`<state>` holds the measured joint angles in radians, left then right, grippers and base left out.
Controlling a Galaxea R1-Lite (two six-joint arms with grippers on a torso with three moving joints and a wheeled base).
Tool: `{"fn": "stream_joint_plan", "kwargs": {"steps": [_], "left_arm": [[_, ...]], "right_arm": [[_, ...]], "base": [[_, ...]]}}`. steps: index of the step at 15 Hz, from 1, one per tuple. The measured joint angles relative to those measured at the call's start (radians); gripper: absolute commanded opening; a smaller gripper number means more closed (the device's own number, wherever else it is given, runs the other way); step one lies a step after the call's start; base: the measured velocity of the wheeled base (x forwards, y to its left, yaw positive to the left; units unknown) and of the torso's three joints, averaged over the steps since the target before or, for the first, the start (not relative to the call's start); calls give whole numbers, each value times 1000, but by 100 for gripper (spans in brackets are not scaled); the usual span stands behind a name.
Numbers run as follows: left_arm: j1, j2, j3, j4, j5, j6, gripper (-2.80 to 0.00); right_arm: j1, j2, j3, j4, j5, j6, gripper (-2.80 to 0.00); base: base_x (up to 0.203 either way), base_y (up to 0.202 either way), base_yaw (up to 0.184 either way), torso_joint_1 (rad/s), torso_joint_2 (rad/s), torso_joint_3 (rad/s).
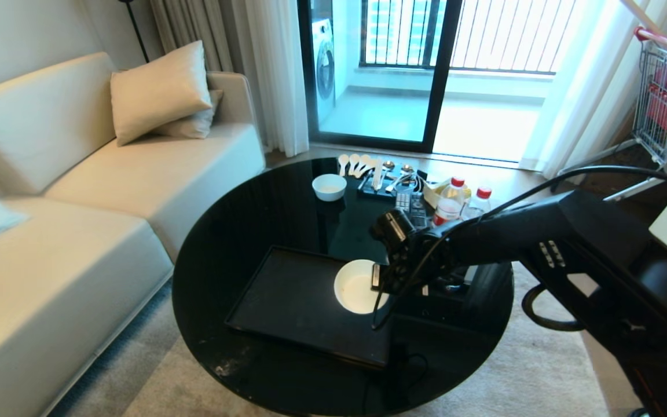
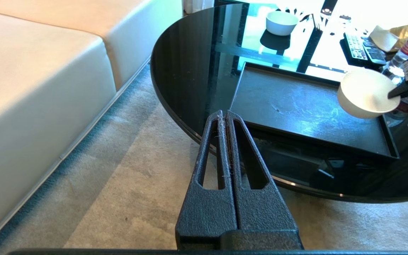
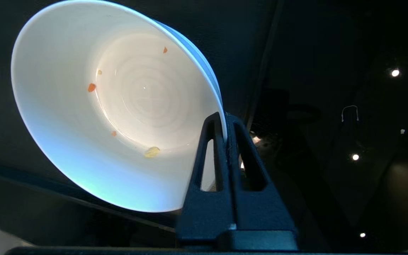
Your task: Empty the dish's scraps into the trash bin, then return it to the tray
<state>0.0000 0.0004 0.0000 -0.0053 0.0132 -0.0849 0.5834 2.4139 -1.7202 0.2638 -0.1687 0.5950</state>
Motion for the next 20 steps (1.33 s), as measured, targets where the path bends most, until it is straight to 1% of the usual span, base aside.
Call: {"fn": "stream_joint_plan", "kwargs": {"steps": [7, 10, 12, 14, 15, 17, 18, 20], "left_arm": [[0, 0, 0, 0, 1, -1, -280], [0, 0, 0, 0, 0, 0, -280], [0, 0, 0, 0, 0, 0, -280], [0, 0, 0, 0, 0, 0, -280], [0, 0, 0, 0, 0, 0, -280], [0, 0, 0, 0, 0, 0, -280], [0, 0, 0, 0, 0, 0, -280], [0, 0, 0, 0, 0, 0, -280]], "right_arm": [[-7, 33, 4, -1, 1, 2, 0], [-7, 35, 5, -2, -1, 35, 0], [-7, 24, 4, -4, -3, 39, 0], [-7, -2, 3, -4, -14, 38, 0], [-7, -22, 2, -3, -34, 34, 0], [-7, -71, 7, -1, -67, 2, 0], [-9, -99, 19, -3, -85, -27, 0], [-20, -164, 61, -15, -133, -116, 0]], "base": [[0, 0, 0, 0, 0, 0], [0, 0, 0, 0, 0, 0], [0, 0, 0, 0, 0, 0], [0, 0, 0, 0, 0, 0], [0, 0, 0, 0, 0, 0], [0, 0, 0, 0, 0, 0], [0, 0, 0, 0, 0, 0], [0, 0, 0, 0, 0, 0]]}}
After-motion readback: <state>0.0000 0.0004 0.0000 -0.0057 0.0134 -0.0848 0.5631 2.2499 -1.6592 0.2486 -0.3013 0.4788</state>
